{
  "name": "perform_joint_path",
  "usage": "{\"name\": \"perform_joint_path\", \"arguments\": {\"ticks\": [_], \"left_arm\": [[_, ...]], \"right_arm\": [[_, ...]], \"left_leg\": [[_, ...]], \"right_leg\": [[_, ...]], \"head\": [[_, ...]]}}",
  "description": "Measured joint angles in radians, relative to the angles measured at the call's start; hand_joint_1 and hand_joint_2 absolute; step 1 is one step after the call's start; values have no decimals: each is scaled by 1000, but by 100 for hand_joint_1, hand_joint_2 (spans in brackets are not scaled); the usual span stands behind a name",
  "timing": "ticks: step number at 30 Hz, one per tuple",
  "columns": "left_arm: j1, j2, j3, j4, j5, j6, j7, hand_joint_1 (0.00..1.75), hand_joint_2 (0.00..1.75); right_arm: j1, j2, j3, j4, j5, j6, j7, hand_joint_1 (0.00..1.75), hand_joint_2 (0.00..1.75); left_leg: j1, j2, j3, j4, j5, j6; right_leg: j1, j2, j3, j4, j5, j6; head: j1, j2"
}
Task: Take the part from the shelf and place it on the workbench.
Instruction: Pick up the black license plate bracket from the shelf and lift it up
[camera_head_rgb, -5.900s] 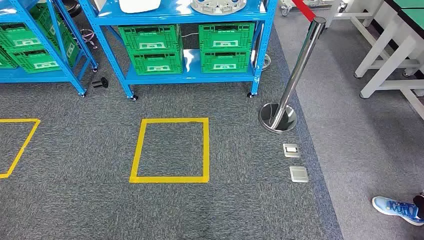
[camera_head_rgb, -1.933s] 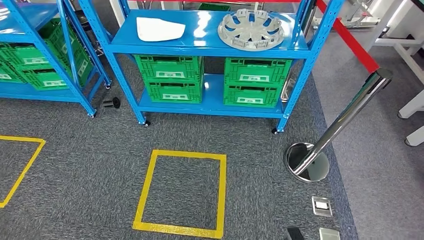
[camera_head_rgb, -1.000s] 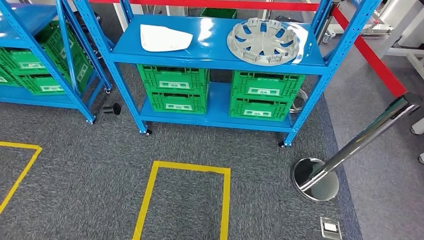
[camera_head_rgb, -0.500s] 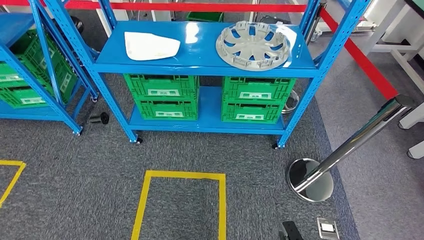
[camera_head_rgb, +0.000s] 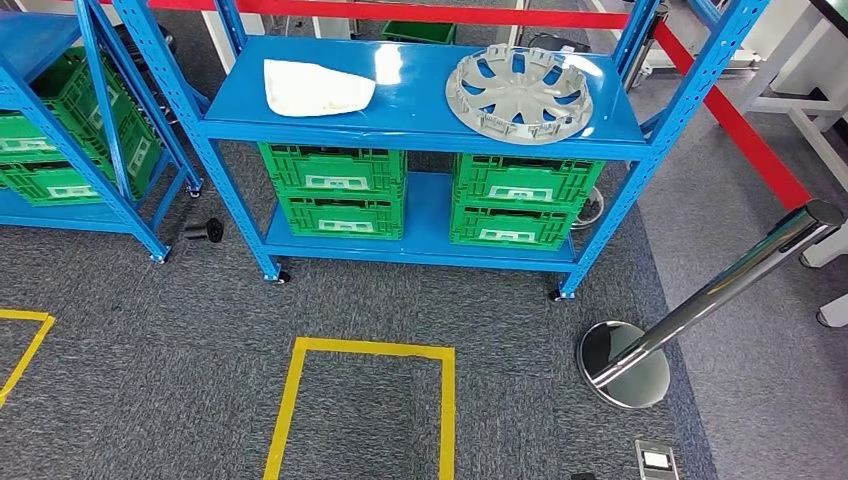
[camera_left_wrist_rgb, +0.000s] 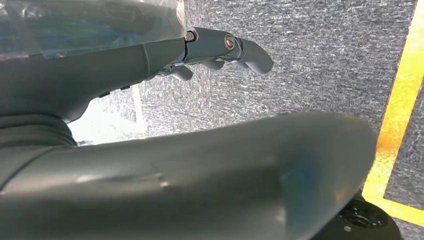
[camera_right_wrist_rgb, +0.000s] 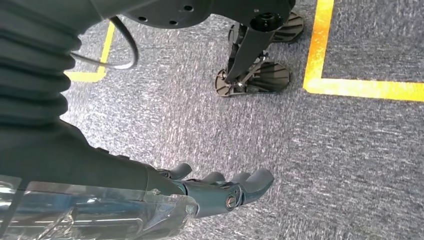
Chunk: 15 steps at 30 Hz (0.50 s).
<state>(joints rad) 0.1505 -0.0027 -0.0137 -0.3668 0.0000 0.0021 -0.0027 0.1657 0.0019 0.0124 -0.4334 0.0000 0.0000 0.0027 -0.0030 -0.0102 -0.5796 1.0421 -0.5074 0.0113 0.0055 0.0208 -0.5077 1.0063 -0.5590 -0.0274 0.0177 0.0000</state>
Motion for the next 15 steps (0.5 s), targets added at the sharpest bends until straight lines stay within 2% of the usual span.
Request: {"name": "perform_joint_path", "arguments": {"ticks": [3,4,7,8,15], "left_arm": [[-1,0,-1,-2,3,0,0,0,175],[-2,0,-2,-2,8,0,0,0,175],[-12,-1,-20,-1,48,8,2,0,44],[-16,-2,-29,-1,67,12,3,0,0],[-45,-8,-115,0,206,48,8,0,0]], "right_arm": [[-1,0,0,3,-1,0,0,0,175],[-1,0,2,4,-5,-1,0,0,131],[-8,0,17,8,-36,-10,5,0,0],[-12,0,24,9,-51,-14,8,0,0],[-41,0,94,23,-171,-47,32,0,0]], "left_leg": [[0,0,1,-1,1,0],[0,0,2,-1,1,0],[0,0,3,-3,2,-1],[0,0,4,-4,2,-1],[0,0,6,-8,4,-3]], "right_leg": [[0,0,0,0,0,1],[0,0,0,0,0,1],[0,-1,1,0,0,1],[0,-1,1,0,1,1],[0,-1,1,0,1,1]], "head": [[0,0],[0,0],[0,0],[0,0],[0,0]]}}
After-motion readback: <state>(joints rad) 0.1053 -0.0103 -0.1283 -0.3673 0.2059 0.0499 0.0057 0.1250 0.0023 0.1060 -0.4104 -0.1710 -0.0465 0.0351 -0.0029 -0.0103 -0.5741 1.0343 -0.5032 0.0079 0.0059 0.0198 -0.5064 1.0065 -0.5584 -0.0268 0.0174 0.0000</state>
